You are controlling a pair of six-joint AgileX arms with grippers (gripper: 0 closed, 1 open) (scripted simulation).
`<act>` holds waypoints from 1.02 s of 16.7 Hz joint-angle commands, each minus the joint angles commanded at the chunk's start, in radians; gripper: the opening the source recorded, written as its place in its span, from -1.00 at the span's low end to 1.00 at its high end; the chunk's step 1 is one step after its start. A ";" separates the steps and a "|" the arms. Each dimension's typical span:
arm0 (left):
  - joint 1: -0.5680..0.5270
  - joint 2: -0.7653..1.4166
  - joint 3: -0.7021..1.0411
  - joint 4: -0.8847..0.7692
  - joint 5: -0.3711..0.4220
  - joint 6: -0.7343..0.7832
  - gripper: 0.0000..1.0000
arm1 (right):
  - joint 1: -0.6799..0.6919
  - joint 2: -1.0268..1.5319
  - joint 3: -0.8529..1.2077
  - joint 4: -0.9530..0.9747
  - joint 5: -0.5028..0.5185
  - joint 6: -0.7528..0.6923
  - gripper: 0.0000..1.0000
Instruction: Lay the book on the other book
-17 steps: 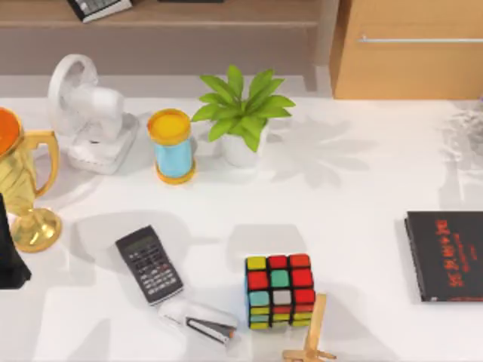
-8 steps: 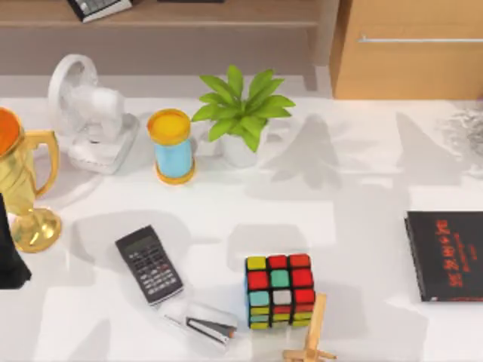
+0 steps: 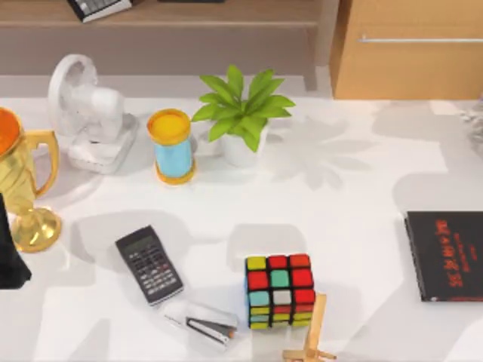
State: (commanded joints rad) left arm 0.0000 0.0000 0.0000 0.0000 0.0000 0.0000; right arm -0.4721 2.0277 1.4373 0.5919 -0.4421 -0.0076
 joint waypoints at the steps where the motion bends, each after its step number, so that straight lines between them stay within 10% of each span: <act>1: 0.000 0.000 0.000 0.000 0.000 0.000 1.00 | -0.002 0.006 0.004 0.002 -0.001 0.000 1.00; 17: 0.000 0.000 0.000 0.000 0.000 0.000 1.00 | 0.025 0.105 0.157 -0.052 0.027 -0.001 1.00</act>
State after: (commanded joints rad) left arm 0.0000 0.0000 0.0000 0.0000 0.0000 0.0000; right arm -0.4467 2.1325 1.5939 0.5399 -0.4151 -0.0085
